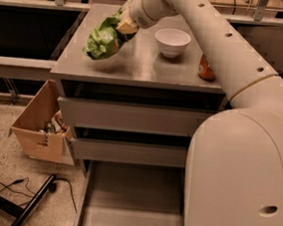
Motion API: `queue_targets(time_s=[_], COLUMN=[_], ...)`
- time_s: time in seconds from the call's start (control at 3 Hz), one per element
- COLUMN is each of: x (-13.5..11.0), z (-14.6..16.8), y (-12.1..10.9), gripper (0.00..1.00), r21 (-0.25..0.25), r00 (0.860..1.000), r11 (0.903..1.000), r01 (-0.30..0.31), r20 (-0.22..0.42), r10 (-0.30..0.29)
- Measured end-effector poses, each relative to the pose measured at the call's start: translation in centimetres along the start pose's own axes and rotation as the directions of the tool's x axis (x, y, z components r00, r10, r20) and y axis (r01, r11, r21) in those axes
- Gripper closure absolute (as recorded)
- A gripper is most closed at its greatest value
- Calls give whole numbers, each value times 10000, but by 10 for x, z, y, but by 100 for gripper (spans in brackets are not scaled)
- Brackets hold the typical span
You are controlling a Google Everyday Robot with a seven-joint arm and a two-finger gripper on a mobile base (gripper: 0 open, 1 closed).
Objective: Pick green rice chip bag from bottom drawer and place on counter
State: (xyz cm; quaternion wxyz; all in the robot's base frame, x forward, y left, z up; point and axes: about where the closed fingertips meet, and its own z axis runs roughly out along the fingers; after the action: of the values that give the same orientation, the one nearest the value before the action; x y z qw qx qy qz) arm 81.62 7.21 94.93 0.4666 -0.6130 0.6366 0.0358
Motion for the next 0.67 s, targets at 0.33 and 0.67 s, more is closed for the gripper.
queue_targets(time_s=[0.33,0.67], x=[0,0], z=[0,0], y=[0,0], gripper=[6,0], r21=[-1,1], r00=[10000,10000], r11=[10000,10000], r01=[0,0], r20=[0,0], r10=[0,0])
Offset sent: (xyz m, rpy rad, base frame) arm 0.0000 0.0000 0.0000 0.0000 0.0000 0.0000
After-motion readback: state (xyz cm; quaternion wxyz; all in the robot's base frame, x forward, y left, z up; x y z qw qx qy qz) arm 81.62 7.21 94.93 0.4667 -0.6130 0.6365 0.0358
